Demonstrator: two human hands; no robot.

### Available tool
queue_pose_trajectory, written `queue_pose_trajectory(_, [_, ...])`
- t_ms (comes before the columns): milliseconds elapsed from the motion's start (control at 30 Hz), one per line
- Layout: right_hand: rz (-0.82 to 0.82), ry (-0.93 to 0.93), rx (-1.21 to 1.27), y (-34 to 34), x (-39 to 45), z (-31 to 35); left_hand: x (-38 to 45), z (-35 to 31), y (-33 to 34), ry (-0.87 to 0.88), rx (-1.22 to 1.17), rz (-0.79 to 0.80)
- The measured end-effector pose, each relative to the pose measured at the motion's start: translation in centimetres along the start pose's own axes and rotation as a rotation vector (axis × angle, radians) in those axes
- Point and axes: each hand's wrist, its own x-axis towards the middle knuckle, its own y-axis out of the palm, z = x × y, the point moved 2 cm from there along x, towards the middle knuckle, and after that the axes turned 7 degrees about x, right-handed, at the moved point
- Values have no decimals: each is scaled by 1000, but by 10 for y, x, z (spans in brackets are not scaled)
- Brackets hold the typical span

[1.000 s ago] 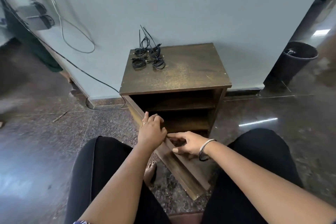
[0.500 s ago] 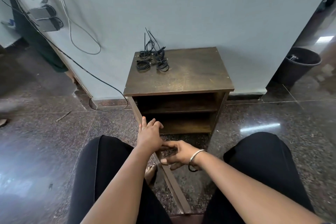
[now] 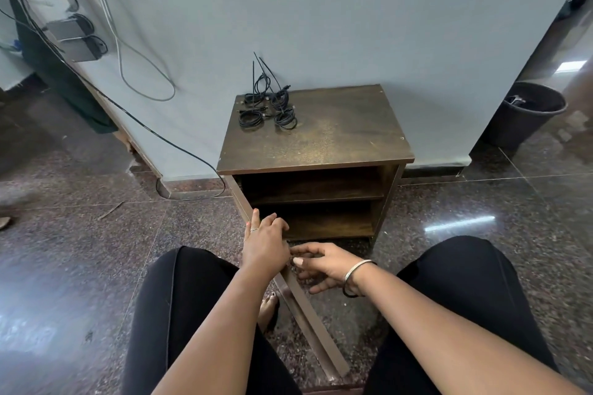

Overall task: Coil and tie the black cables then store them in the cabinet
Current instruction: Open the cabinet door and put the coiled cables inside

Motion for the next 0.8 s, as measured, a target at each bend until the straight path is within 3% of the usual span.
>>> queue_pose_trajectory(467, [-192,-80,67,-12,8,8,8,-4,1,18,-27,-77])
queue_pose_trajectory(800, [-699,-634,-335,-33,27,61,38,-21,-10,92,-65,-302])
